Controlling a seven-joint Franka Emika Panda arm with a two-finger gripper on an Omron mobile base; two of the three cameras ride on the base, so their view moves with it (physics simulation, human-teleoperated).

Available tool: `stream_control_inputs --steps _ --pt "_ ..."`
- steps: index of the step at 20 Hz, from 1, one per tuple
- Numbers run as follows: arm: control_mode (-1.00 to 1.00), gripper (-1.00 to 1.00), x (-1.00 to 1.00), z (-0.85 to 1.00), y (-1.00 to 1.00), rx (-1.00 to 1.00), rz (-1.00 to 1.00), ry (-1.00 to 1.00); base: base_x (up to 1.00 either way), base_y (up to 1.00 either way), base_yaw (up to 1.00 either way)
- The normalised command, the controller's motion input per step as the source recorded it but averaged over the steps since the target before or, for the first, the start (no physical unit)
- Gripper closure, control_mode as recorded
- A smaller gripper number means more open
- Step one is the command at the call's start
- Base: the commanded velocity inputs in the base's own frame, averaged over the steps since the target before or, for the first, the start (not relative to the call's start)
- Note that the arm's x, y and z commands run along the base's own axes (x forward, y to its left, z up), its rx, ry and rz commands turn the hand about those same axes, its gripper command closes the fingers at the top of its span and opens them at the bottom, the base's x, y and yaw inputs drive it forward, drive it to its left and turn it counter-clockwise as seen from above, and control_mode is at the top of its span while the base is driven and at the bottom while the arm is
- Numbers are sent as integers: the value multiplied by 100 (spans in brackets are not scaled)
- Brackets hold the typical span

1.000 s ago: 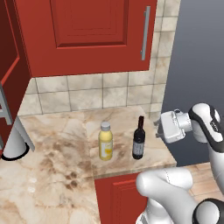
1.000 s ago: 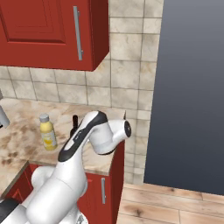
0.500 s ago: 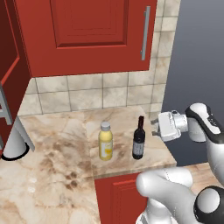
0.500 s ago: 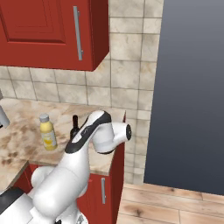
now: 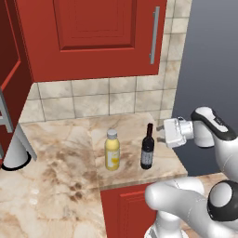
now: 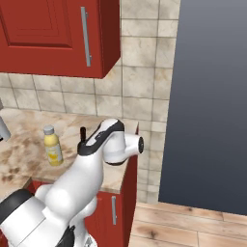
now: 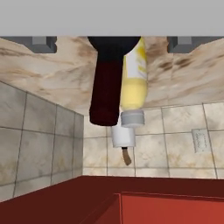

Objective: There is a wine glass and glass cup on the dining counter. Place the wine bottle next to the wine glass and the juice bottle next to the glass cup.

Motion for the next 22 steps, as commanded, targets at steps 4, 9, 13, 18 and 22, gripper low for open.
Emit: stream_control_inputs --steps 4,9,13,18,22 --pt "-100 -100 20 -7 17 0 0 2 0 0 0" --pt "-100 -100 25 -7 8 0 0 4 0 0 0" --pt "-100 -100 12 -6 5 0 1 4 0 0 0" --pt "-100 -100 2 -10 17 0 0 1 0 0 0" --pt "-100 -100 7 -14 23 0 0 1 0 0 0"
